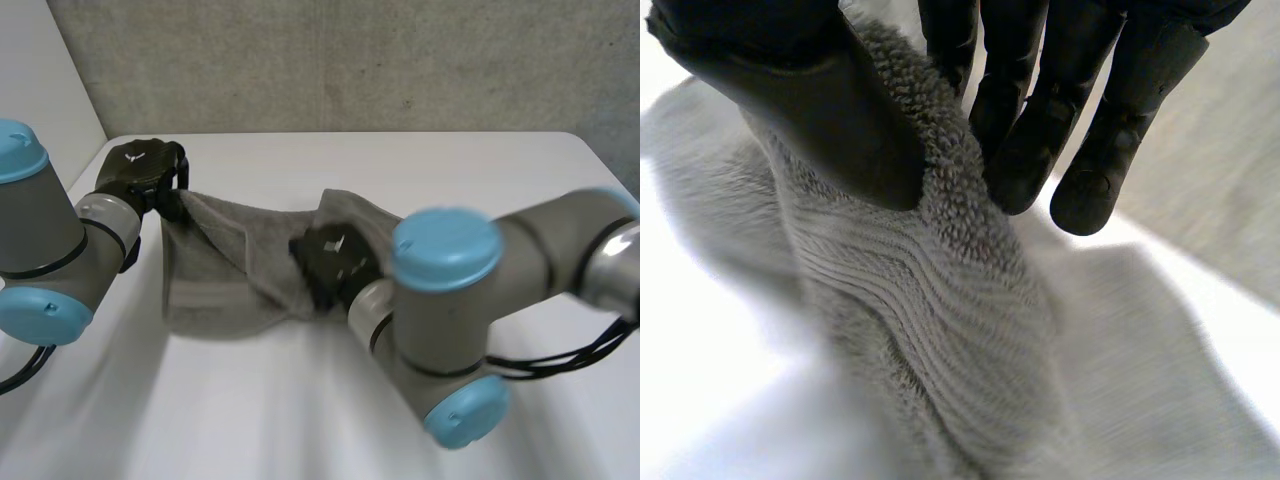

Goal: Fold the towel.

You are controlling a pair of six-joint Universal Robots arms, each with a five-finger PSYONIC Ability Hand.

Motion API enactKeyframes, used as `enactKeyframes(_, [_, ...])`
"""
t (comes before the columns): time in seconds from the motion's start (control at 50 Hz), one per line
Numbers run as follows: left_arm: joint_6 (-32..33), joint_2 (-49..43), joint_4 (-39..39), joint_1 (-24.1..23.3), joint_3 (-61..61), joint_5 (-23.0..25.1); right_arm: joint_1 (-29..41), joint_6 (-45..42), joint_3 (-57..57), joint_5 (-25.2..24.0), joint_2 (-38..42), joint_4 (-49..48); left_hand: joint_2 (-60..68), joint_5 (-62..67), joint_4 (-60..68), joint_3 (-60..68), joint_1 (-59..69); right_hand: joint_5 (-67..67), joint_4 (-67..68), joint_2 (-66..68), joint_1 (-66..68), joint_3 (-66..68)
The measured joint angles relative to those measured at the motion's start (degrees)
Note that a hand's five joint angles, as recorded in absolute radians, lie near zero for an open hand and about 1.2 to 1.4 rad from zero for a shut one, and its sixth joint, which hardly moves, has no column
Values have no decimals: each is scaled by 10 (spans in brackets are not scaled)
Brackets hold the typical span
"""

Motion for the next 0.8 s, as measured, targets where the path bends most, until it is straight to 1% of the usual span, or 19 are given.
enactKeyframes(0.04, [0,3,-1,1,0,0,-16,-5,-3,8,-41,9,0,0,0,0,0,0,0,0,2,5])
enactKeyframes(0.12, [0,8,-4,2,0,1,-47,-26,-16,7,-95,49,0,0,0,0,0,0,0,0,2,8])
enactKeyframes(0.18, [2,14,-8,2,-1,4,-82,-71,-37,-10,-126,117,0,0,0,0,0,0,0,0,2,8])
enactKeyframes(0.24, [9,22,-13,-1,-4,6,-111,-125,-54,-33,-139,187,4,0,0,0,0,6,0,11,2,8])
enactKeyframes(0.32, [39,30,-24,-10,-13,8,-134,-200,-65,-59,-130,265,7,0,0,0,0,12,0,16,3,8])
enactKeyframes(0.36, [75,28,-30,-24,-20,8,-140,-237,-67,-67,-112,296,7,0,0,0,0,12,0,16,3,8])
enactKeyframes(0.42, [121,19,-36,-45,-25,8,-143,-266,-70,-70,-87,314,7,0,0,0,0,12,0,16,3,8])
enactKeyframes(0.46, [165,2,-39,-63,-22,7,-143,-279,-79,-70,-66,319,7,0,0,0,0,12,0,16,7,8])
enactKeyframes(0.48, [175,-2,-40,-67,-20,6,-143,-281,-82,-70,-62,319,7,0,0,0,0,12,0,16,7,8])
enactKeyframes(0.52, [223,-26,-45,-82,-2,3,-144,-290,-108,-68,-41,313,7,0,0,0,0,12,0,16,8,8])
enactKeyframes(0.56, [254,-43,-47,-90,19,1,-145,-295,-138,-65,-25,300,7,0,0,0,0,12,0,16,8,8])
enactKeyframes(0.64, [292,-67,-51,-97,70,-6,-147,-301,-193,-57,-6,257,7,0,0,0,0,12,0,16,10,8])
enactKeyframes(0.7, [299,-76,-46,-95,146,-25,-148,-303,-229,-48,-2,170,7,0,0,0,0,12,0,17,10,8])
enactKeyframes(0.74, [288,-76,-34,-91,215,-45,-150,-303,-241,-42,-9,68,7,0,0,1,0,12,0,17,11,8])
enactKeyframes(0.76, [283,-75,-29,-89,232,-50,-151,-303,-242,-40,-12,39,7,0,0,1,0,12,0,16,11,8])
enactKeyframes(0.78, [268,-73,-19,-86,268,-60,-152,-302,-239,-38,-22,-23,7,0,0,1,0,12,0,17,11,8])
enactKeyframes(0.8, [259,-70,-13,-84,285,-64,-153,-301,-236,-36,-29,-54,7,0,0,1,0,12,0,17,11,8])
